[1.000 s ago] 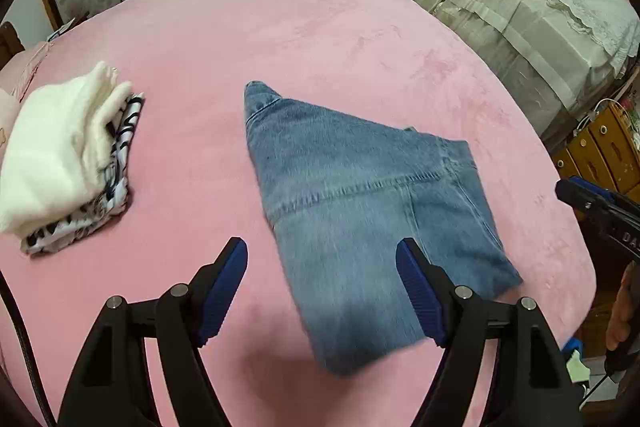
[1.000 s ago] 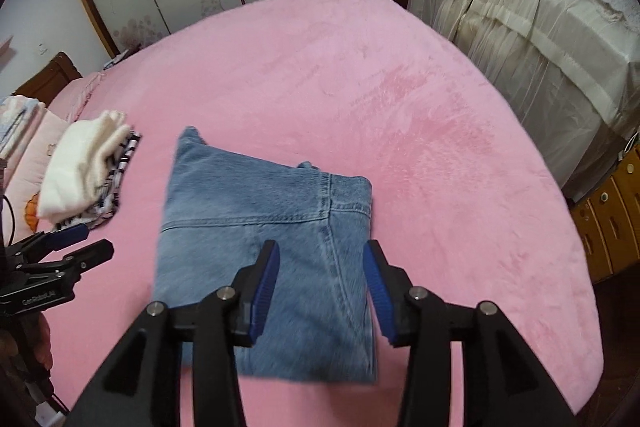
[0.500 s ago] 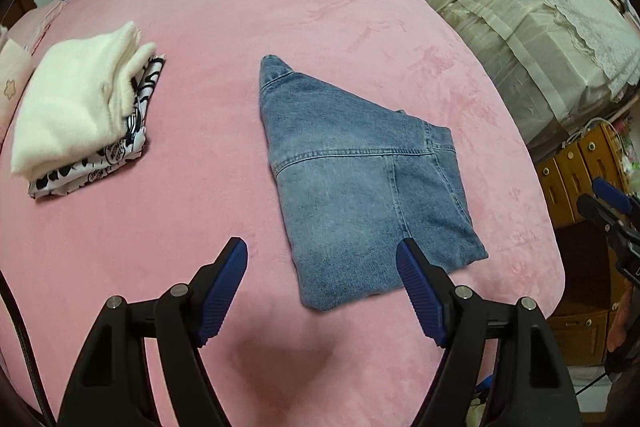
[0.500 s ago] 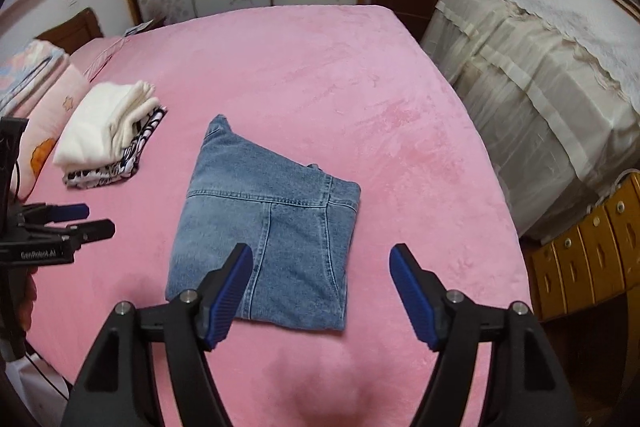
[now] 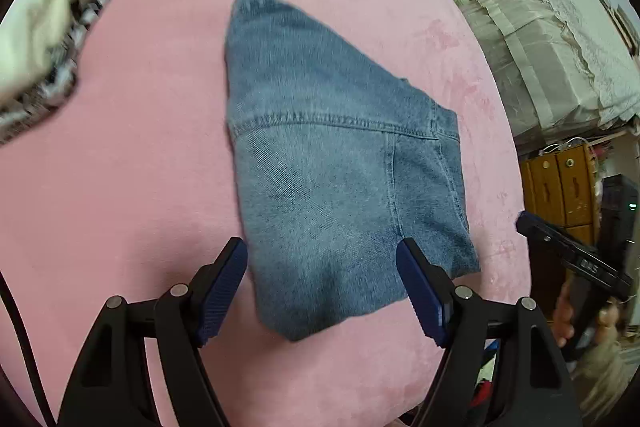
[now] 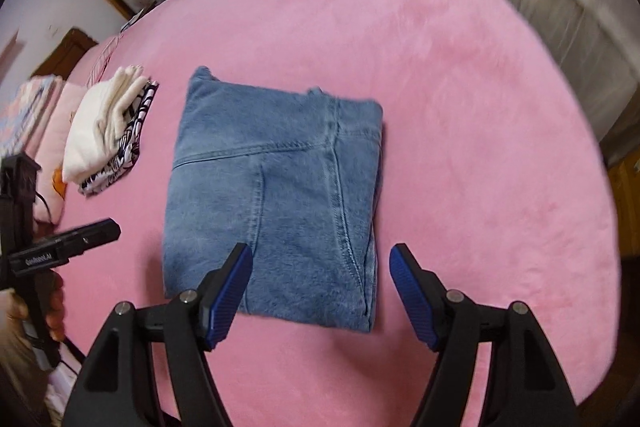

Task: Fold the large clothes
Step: 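Grasp the folded jacket bundle with both tools and lift it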

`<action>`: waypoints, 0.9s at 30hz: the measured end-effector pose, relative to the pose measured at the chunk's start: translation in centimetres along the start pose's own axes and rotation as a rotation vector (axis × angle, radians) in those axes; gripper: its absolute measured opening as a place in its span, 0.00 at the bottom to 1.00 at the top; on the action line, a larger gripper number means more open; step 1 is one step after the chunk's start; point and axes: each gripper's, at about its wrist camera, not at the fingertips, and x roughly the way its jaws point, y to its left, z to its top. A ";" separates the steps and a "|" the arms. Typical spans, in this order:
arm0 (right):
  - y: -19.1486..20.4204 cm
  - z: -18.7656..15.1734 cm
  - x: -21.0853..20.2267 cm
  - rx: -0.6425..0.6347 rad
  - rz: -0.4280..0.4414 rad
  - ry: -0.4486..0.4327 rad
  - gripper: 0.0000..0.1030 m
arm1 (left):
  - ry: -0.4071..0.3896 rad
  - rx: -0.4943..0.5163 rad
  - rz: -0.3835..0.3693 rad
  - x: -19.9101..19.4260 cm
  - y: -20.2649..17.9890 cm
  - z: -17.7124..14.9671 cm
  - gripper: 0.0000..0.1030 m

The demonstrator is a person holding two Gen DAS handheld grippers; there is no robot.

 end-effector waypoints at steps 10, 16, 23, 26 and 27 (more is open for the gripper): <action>-4.7 2.0 8.1 0.097 0.145 0.107 0.69 | 0.037 -0.109 -0.096 6.5 2.9 0.6 0.74; -5.3 3.3 11.1 0.097 0.197 0.143 0.69 | 0.032 -0.160 -0.110 8.2 4.3 1.5 0.74; -4.5 4.3 13.4 0.043 0.249 0.178 0.69 | 0.053 -0.159 -0.112 9.9 4.7 2.1 0.78; -4.2 4.5 14.3 0.030 0.271 0.187 0.69 | 0.057 -0.165 -0.115 10.4 4.8 2.3 0.80; -4.1 4.6 14.5 0.024 0.280 0.190 0.69 | 0.058 -0.169 -0.119 10.4 4.9 2.3 0.80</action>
